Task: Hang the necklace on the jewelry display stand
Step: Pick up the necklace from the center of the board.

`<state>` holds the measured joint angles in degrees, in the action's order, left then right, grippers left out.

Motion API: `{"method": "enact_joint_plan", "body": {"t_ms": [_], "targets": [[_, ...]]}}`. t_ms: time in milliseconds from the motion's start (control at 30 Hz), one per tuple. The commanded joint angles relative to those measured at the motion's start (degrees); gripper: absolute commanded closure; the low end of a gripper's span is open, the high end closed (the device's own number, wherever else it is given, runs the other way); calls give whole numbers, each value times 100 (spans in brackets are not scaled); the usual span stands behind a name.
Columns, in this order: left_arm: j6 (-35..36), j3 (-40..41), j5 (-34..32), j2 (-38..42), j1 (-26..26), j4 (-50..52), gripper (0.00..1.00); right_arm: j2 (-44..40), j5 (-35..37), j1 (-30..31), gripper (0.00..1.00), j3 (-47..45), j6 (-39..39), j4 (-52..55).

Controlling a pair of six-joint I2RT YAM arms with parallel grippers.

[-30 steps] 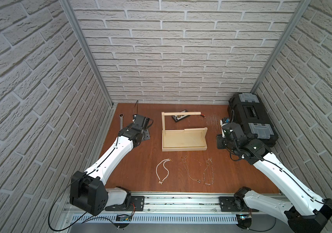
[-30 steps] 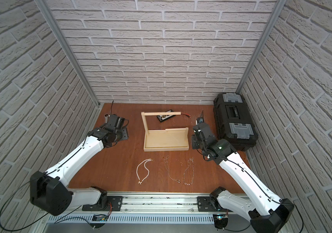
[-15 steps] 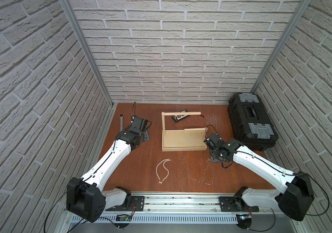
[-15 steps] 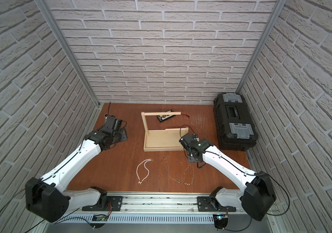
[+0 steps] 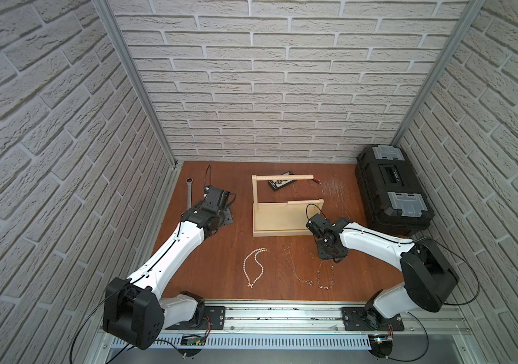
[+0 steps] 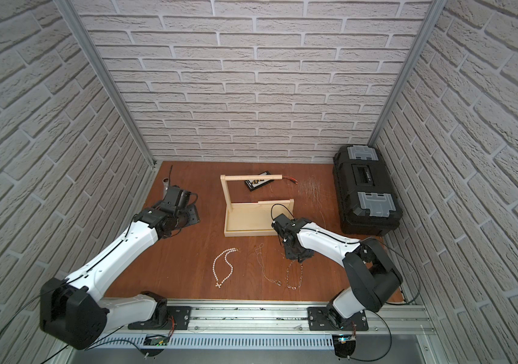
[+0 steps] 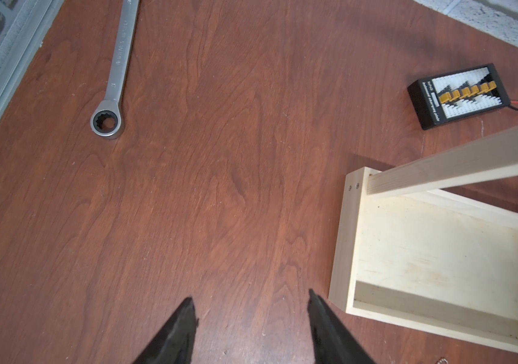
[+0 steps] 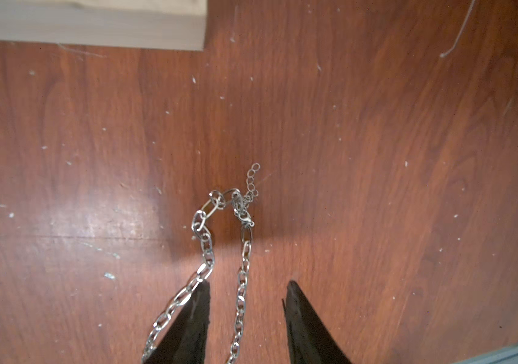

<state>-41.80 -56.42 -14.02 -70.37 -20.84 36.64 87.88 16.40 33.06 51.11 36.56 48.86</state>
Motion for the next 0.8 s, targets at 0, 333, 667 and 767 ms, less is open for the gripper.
{"method": "enact_joint_plan", "body": {"t_ms": [0, 333, 667, 767], "targets": [[-83, 87, 39, 138, 72, -158, 41, 54, -32, -186, 59, -9, -132, -301], [-121, 132, 66, 190, 133, -123, 40, 502, -397, -592, 62, -69, -342, -752], [-118, 77, 72, 161, 170, -78, 40, 494, -741, -792, 73, -256, -379, -900], [-135, 81, 67, 167, 171, -70, 40, 453, -791, -783, 76, -354, -319, -918]]}}
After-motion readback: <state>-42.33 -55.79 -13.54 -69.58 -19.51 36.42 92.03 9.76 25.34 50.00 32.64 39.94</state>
